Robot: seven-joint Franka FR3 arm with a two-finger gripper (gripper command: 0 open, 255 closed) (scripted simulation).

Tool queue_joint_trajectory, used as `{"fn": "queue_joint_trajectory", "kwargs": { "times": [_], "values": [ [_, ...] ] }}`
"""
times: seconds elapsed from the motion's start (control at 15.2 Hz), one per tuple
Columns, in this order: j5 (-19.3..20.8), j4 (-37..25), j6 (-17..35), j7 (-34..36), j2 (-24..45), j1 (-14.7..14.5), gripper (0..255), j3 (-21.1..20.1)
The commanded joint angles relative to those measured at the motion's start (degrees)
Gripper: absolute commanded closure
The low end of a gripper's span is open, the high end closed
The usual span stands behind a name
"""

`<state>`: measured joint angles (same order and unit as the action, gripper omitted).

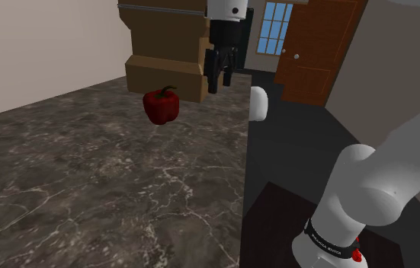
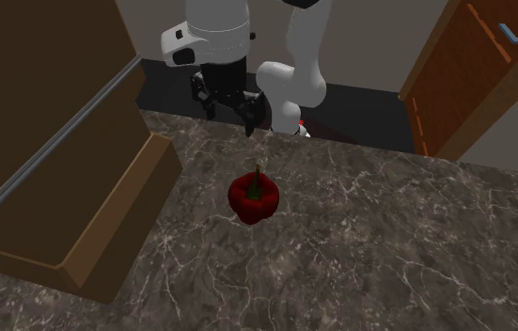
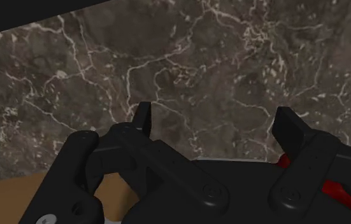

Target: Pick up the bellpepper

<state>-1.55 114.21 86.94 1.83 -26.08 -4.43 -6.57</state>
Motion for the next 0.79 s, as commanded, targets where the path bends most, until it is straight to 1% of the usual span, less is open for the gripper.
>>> {"fn": "queue_joint_trajectory", "kwargs": {
  "times": [0.0,0.4,0.73],
  "values": [
    [-1.2,-4.4,-0.8,0.9,4.0,-0.6,0,-0.9],
    [-3.8,-20.2,-4.9,3.7,16.5,-2.3,0,-3.6],
    [-4.9,-36.3,-9.9,6.6,28.0,-4.2,0,-5.7]
  ]
}}
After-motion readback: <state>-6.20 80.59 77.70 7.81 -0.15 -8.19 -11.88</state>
